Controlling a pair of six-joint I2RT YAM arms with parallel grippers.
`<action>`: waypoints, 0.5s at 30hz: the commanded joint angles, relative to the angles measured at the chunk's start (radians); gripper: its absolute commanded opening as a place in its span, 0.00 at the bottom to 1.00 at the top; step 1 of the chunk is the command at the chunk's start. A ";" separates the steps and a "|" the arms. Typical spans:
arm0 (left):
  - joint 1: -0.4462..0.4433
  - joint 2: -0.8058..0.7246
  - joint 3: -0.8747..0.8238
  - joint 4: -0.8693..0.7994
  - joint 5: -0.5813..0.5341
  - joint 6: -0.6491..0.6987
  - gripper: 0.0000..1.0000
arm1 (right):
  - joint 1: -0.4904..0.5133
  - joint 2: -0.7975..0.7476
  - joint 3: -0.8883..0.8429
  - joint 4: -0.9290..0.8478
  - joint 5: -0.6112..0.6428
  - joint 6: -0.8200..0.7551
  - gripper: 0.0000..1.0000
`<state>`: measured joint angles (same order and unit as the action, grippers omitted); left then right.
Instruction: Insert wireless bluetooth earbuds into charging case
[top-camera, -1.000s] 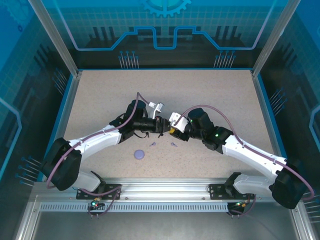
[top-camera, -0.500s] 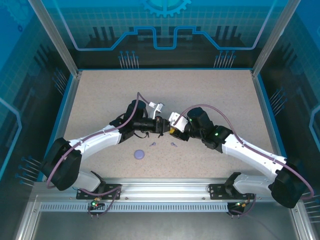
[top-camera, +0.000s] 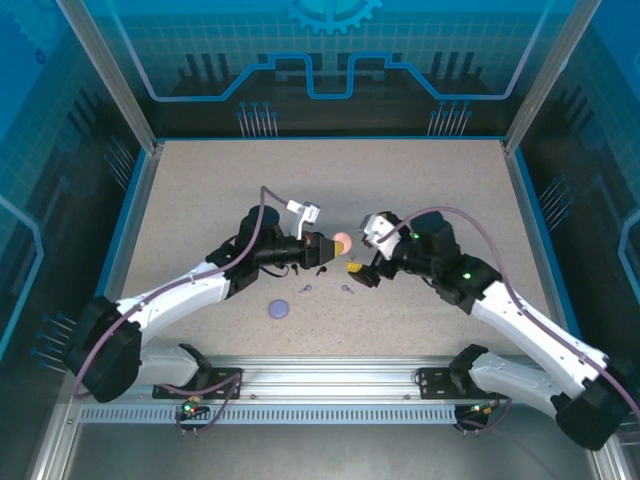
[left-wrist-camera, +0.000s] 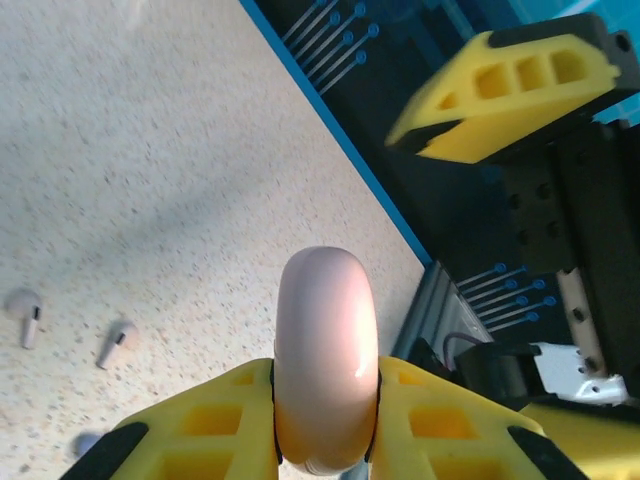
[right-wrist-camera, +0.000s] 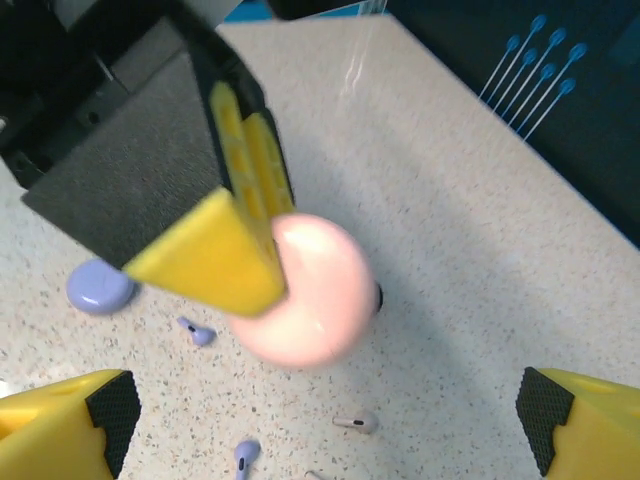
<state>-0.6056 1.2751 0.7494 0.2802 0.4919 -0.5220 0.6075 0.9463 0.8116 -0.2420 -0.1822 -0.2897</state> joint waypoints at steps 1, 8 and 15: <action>0.017 -0.081 -0.067 0.159 -0.090 0.069 0.19 | -0.069 -0.077 -0.052 0.028 -0.208 0.096 1.00; 0.021 -0.176 -0.168 0.401 -0.094 0.171 0.16 | -0.142 -0.128 -0.118 0.243 -0.377 0.278 1.00; 0.021 -0.223 -0.231 0.615 -0.027 0.282 0.11 | -0.143 -0.091 -0.059 0.417 -0.460 0.373 1.00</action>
<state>-0.5861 1.0851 0.5346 0.7399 0.4244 -0.3290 0.4747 0.8452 0.7021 0.0505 -0.5663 0.0158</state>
